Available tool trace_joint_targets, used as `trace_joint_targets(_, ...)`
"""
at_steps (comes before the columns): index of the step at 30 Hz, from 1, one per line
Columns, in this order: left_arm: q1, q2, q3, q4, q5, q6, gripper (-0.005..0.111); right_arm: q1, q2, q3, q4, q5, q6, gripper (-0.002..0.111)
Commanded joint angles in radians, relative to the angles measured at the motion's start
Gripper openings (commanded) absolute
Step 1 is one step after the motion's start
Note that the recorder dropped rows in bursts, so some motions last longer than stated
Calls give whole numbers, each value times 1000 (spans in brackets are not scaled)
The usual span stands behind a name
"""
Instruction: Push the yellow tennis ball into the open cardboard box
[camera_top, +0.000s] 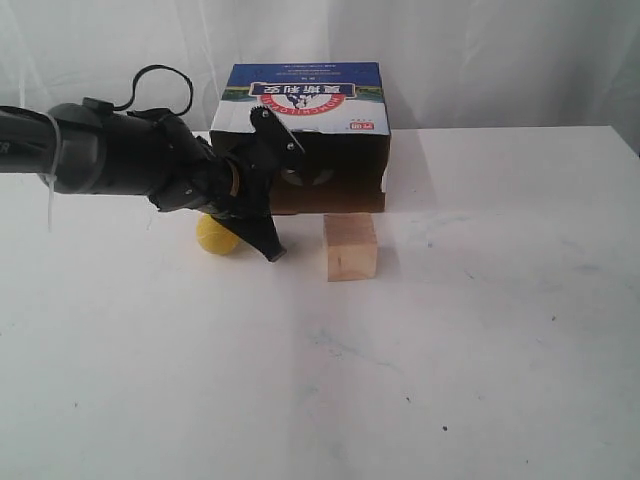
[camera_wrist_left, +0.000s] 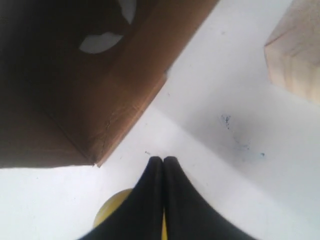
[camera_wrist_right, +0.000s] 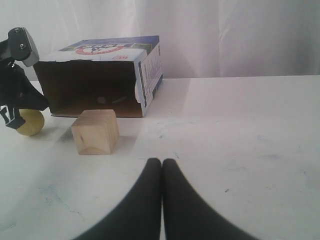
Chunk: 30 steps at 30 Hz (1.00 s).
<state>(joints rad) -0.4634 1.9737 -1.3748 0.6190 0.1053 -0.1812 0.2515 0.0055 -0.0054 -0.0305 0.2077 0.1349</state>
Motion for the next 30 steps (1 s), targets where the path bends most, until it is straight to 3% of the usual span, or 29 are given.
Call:
trace_joint_targets(1,-7,-71,5,22,110,-18,0,-3,-5,5,-2,-6,4,0)
trace_joint_targets(8,48,-130,106,26,126,-31,0,-3,-5,5,-2,-6,4,0)
trace_joint_targets(15,113,-75,157,8,21,-31,0,-3,-5,5,-2,-6,4,0)
trace_joint_targets(30,54,-11,157,-44,-119,-31,0,-3,-5,5,-2,-6,4,0)
